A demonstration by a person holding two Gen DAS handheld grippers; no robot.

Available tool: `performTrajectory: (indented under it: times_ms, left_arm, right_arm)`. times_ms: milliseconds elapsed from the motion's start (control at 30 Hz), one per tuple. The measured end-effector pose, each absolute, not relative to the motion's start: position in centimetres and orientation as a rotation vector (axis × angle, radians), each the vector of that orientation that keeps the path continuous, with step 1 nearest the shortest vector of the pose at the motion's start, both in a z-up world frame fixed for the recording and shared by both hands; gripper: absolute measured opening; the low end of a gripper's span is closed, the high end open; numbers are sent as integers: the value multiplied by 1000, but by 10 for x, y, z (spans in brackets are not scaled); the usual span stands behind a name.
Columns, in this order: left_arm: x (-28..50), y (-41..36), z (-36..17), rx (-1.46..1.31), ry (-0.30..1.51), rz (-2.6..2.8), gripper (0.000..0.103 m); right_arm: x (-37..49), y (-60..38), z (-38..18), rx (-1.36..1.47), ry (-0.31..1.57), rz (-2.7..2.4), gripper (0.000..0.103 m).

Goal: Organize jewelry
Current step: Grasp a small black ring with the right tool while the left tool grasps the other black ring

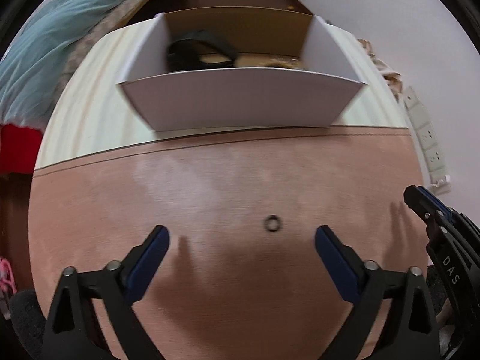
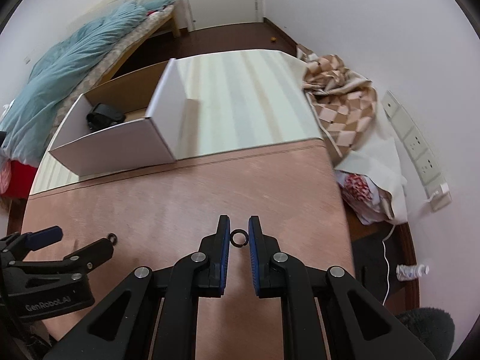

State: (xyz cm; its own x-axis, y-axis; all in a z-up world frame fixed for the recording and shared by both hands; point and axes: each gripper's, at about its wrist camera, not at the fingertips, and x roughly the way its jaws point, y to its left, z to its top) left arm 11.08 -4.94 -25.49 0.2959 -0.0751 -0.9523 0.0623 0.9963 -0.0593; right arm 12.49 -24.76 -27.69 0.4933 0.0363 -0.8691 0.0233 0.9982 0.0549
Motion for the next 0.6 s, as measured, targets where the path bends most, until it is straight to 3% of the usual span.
performTrajectory:
  times_ms: [100, 333, 433, 600]
  left_arm:
    - [111, -68, -257, 15, 1266, -112, 82]
    - [107, -82, -265, 88, 1255, -133, 28]
    - [107, -88, -264, 93, 1243, -140, 13]
    - [111, -81, -266, 82, 1235, -150, 10]
  right_arm:
    - [122, -259, -280, 87, 1062, -15, 13]
    - [120, -268, -286, 109, 1072, -35, 13]
    - [120, -268, -285, 114, 1069, -35, 13]
    - [119, -267, -280, 125, 1054, -29, 13]
